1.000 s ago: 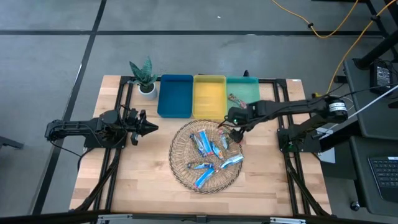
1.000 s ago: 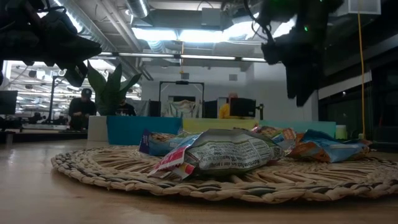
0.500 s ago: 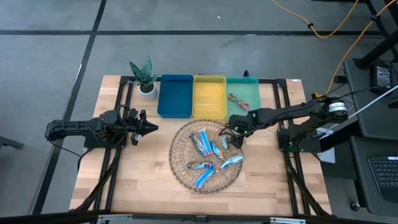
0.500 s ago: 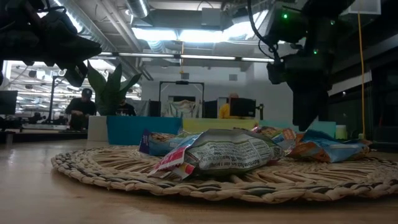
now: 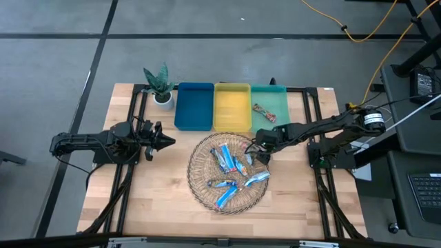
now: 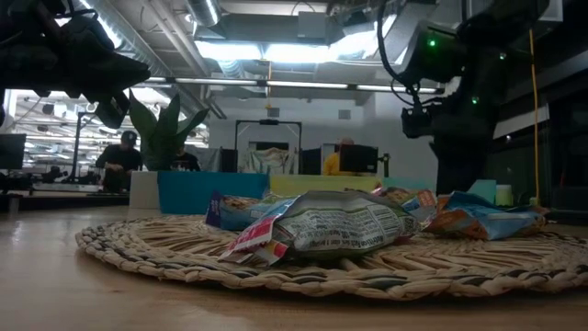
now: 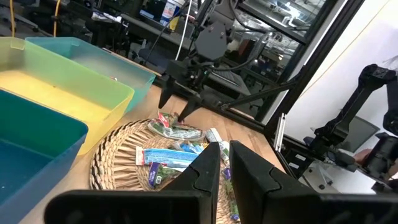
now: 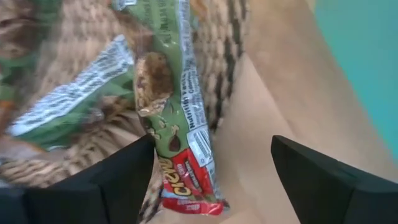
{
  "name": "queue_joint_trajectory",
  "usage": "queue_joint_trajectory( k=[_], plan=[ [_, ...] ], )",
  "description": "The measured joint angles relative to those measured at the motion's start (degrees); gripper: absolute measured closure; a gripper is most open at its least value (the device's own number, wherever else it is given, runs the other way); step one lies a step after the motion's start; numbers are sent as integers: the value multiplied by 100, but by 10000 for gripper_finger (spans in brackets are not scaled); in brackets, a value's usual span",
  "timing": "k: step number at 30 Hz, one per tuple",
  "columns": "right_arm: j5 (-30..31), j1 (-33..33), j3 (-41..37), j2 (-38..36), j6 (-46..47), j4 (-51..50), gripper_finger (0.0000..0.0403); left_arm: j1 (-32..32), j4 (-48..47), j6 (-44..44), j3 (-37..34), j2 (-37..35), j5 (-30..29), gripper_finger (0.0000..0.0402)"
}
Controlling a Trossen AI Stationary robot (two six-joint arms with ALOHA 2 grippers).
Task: Pick and place Granola Bars by type
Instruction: Put the red granola bar into the green bin
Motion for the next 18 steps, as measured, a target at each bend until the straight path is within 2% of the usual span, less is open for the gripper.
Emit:
queue_joint_trajectory(
  k=[5, 18],
  plan=[
    [101, -2, -16, 2, -69, 178, 123, 1, 1, 0, 0, -1, 0, 370],
    [-110, -4, -16, 6, -472, 505, 288, 0, 2, 0, 0, -2, -2, 370]
  ],
)
